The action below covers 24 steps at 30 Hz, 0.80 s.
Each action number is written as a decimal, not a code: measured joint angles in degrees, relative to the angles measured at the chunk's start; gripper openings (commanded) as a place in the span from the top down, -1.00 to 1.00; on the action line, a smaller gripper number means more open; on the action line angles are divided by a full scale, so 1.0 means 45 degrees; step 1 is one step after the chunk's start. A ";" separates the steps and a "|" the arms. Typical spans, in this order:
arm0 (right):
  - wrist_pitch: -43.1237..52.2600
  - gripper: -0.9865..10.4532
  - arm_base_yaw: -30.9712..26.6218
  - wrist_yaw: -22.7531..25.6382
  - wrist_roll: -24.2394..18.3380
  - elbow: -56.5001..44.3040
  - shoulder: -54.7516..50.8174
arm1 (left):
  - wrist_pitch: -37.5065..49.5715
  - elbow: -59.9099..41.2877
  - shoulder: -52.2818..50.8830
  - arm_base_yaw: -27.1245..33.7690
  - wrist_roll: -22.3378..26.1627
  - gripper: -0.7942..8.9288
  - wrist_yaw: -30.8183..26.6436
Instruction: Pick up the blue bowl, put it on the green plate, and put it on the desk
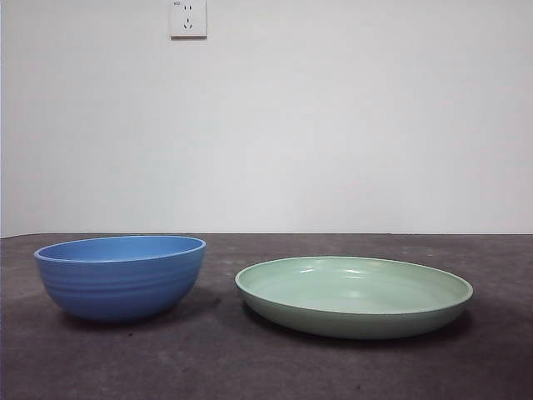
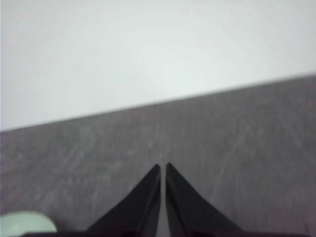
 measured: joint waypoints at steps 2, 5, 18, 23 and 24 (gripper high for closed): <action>-0.0894 0.80 0.0034 -0.0053 0.0262 0.0121 0.0049 | 0.0005 0.0005 0.0010 0.0000 -0.0068 0.80 0.0000; -0.1593 0.80 0.0146 -0.0058 0.0510 0.0631 0.0379 | 0.0015 0.0029 0.0165 0.0000 -0.0520 0.80 -0.0005; -0.1554 0.80 0.0704 -0.1195 0.1826 0.4260 0.4367 | 0.0374 0.3283 0.3143 0.0000 -0.2220 0.80 -0.0010; -0.2754 0.80 0.0777 -0.2025 0.1821 0.6645 0.6411 | -0.0369 0.5615 0.5547 0.0000 -0.2297 0.80 0.0782; -0.3079 0.80 0.0782 -0.2079 0.1812 0.7072 0.6771 | -0.0627 0.6086 0.5989 0.0000 -0.2297 0.80 0.1035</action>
